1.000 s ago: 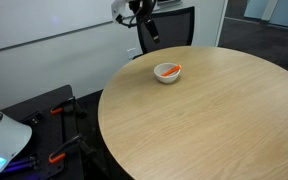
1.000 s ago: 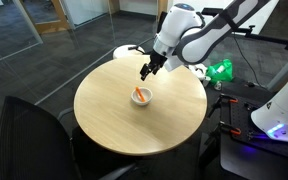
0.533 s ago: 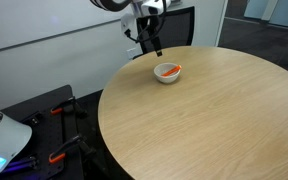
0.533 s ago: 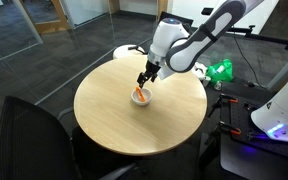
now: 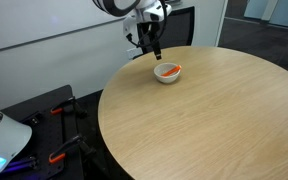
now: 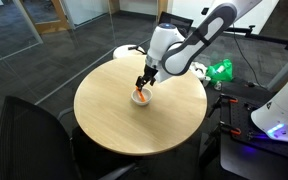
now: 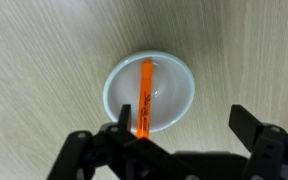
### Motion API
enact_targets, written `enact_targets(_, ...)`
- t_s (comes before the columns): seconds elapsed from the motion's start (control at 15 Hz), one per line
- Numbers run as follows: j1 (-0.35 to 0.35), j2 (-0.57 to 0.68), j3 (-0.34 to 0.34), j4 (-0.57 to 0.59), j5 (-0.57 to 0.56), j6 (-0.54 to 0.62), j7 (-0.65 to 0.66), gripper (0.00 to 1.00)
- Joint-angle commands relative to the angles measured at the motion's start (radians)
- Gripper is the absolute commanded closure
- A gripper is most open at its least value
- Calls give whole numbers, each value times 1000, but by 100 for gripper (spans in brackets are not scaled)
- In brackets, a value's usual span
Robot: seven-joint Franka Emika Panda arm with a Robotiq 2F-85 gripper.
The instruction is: Take the marker out of the bowl and put it on the table
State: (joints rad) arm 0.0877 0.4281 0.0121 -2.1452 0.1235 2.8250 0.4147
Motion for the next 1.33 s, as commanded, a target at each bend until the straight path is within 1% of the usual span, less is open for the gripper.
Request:
enact_targets(0.0,8,-9,-11,-21,29,27,-15,0)
enact_targets(0.13,18,3,-26,-15,21,22,1,0)
enact_targets(0.53,21,52,-39,12,18,8,1,0)
enact_targets(0.87,37,108,-72,49,4,29,7,0)
enact_targets(1.13,34,155,-74,92,12,42,-7,0)
enact_targets(1.27,29,180,-69,122,16,34,-14,12)
